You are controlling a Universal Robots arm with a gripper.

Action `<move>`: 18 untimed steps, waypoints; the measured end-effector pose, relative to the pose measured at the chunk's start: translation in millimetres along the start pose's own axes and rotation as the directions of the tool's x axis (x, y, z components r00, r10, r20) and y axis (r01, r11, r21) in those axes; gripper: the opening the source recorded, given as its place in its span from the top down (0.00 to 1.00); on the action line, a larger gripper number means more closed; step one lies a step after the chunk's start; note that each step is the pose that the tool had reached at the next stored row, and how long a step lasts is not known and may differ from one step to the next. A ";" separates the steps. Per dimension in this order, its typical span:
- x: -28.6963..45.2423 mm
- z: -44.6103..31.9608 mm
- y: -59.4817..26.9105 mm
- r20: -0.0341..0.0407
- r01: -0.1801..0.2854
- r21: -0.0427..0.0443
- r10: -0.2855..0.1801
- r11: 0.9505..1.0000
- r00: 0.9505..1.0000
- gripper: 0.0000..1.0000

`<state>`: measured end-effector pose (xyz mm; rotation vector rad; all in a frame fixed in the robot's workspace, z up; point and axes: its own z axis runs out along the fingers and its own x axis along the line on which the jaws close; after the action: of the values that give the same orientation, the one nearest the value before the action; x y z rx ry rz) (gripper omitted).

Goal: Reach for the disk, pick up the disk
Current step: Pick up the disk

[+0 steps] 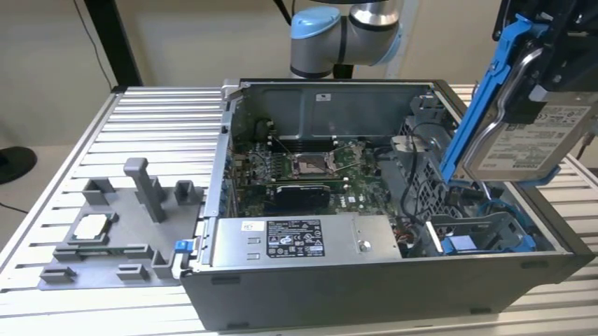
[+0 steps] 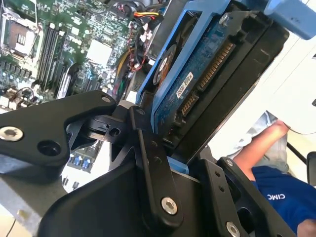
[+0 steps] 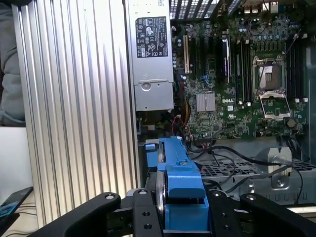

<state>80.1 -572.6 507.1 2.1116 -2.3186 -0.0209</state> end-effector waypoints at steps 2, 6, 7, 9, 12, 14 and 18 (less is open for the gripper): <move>0.5 0.0 0.0 0.000 0.000 0.000 0.000 1.000 1.000 1.00; 0.9 0.0 -0.1 0.000 0.000 0.000 0.000 1.000 1.000 1.00; 0.9 0.0 -0.1 0.000 0.000 0.000 0.000 1.000 1.000 1.00; 1.0 0.0 -0.1 0.000 0.000 0.000 0.000 1.000 1.000 1.00; 1.1 0.0 -0.2 0.000 0.000 0.000 0.000 1.000 1.000 1.00; 1.0 0.0 -1.4 0.000 0.001 0.000 -0.001 1.000 1.000 1.00; 0.5 0.3 -6.8 0.000 0.004 0.000 -0.004 1.000 1.000 1.00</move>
<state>86.8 -573.7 506.7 2.1158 -2.3149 -0.0210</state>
